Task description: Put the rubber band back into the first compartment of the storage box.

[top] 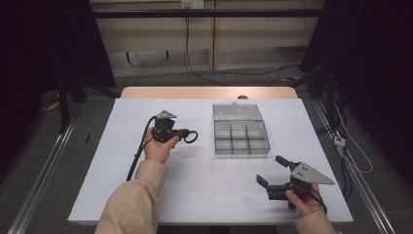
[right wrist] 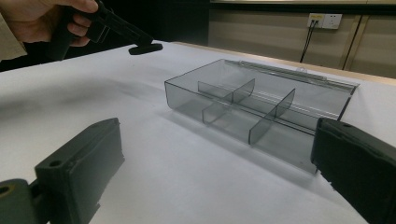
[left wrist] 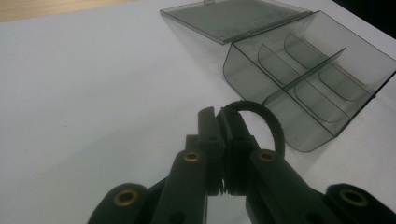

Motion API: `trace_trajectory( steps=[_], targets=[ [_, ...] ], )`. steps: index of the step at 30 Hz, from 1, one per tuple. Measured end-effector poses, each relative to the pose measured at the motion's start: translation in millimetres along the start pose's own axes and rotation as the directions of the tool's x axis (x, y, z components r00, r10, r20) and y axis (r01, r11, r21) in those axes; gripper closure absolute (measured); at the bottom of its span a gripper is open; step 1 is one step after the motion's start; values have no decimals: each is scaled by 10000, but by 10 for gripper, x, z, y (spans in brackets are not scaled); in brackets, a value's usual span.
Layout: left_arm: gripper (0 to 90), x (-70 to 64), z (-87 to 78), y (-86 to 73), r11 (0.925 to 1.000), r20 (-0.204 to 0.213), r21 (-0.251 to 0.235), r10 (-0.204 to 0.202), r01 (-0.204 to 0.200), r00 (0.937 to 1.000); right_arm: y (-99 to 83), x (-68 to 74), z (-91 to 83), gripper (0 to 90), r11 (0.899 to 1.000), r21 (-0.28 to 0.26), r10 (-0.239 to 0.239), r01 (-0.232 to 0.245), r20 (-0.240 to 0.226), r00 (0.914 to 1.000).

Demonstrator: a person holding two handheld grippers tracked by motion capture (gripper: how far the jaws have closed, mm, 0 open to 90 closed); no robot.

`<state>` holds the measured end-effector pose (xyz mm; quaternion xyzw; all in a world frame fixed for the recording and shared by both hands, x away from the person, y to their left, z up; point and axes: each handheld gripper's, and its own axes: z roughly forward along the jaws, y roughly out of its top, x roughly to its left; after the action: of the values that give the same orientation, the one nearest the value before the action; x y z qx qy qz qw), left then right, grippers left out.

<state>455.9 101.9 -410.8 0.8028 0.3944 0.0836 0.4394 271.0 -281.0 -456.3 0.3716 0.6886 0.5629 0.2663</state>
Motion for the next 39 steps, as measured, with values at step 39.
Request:
trace_trajectory(
  steps=[39],
  targets=[
    [883,-70,218,237,10000,306,-61,8,-6,9995,7,5,0,22,10000,-39,-15,14,-79,10000]
  ],
)
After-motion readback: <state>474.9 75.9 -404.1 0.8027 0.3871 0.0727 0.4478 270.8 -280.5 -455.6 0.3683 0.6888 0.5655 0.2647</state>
